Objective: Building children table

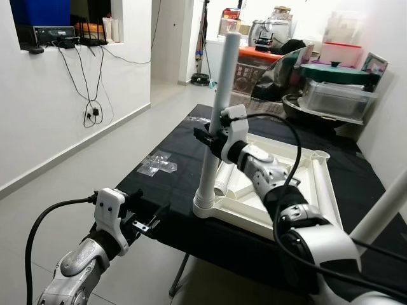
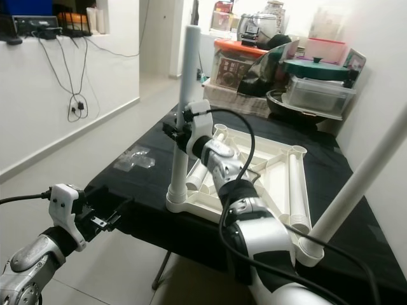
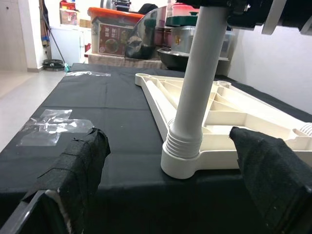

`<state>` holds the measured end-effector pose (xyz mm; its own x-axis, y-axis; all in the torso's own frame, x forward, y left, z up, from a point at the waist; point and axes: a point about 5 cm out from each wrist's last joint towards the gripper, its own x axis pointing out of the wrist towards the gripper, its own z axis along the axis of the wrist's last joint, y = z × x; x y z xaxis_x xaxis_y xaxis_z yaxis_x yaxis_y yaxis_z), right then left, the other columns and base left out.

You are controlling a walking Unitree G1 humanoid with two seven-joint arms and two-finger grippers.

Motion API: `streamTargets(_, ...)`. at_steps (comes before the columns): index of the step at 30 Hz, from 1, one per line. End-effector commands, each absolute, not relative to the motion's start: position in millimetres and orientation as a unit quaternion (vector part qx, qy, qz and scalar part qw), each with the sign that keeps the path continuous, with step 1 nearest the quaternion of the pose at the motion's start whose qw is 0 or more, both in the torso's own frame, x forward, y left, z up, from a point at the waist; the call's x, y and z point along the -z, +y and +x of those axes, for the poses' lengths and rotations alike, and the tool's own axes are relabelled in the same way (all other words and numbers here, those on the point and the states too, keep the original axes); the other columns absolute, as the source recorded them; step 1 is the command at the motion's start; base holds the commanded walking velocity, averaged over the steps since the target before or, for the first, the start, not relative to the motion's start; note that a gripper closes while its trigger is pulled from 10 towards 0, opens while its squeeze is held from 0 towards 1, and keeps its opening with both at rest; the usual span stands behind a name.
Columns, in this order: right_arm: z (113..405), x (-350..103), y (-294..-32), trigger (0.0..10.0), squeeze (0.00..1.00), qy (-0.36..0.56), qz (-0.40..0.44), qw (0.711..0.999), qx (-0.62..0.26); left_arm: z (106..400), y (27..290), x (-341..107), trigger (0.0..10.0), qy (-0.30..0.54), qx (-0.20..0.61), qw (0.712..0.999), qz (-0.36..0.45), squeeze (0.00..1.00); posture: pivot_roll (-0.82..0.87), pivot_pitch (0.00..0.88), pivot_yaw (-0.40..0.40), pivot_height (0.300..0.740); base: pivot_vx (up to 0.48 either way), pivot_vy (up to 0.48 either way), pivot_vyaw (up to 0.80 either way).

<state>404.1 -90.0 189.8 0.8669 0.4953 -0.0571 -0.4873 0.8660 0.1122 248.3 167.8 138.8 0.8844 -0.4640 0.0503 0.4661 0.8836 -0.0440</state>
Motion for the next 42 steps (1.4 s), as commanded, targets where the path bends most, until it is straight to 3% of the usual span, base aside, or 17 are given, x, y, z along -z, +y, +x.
streamTargets(1, 383, -119, -99, 0.0, 0.0, 0.181, 0.05, 0.958, -0.216, 249, 168, -138, 10.0, -0.02, 0.236, 0.971, -0.03, 0.0, 0.09, 0.0, -0.114, 0.74, 0.0, 0.0, 0.0)
streamTargets(10, 376, -107, -85, 0.0, 0.0, 0.166, 0.009, 0.98, -0.111, 250, 168, -137, 10.0, -0.021, 0.229, 0.973, -0.032, 0.0, 0.09, 0.0, -0.115, 0.74, 0.0, 0.0, 0.0)
streamTargets(20, 375, -112, -68, 0.0, 0.0, 0.158, -0.022, 0.979, -0.127, 250, 168, -137, 10.0, -0.023, 0.224, 0.974, -0.034, 0.0, 0.09, 0.0, -0.125, 0.74, 0.0, 0.0, 0.0)
streamTargets(38, 380, -118, -72, 0.0, 0.0, 0.162, -0.024, 0.98, -0.116, 251, 171, -134, 10.0, -0.019, 0.204, 0.978, -0.03, 0.0, 0.09, 0.0, -0.131, 0.74, 0.0, 0.0, 0.0)
streamTargets(42, 380, -118, -70, 0.0, 0.0, 0.158, -0.023, 0.98, -0.119, 255, 176, -136, 10.0, -0.026, 0.184, 0.982, -0.037, 0.0, 0.09, 0.0, -0.13, 0.74, 0.383, 0.0, 0.0)
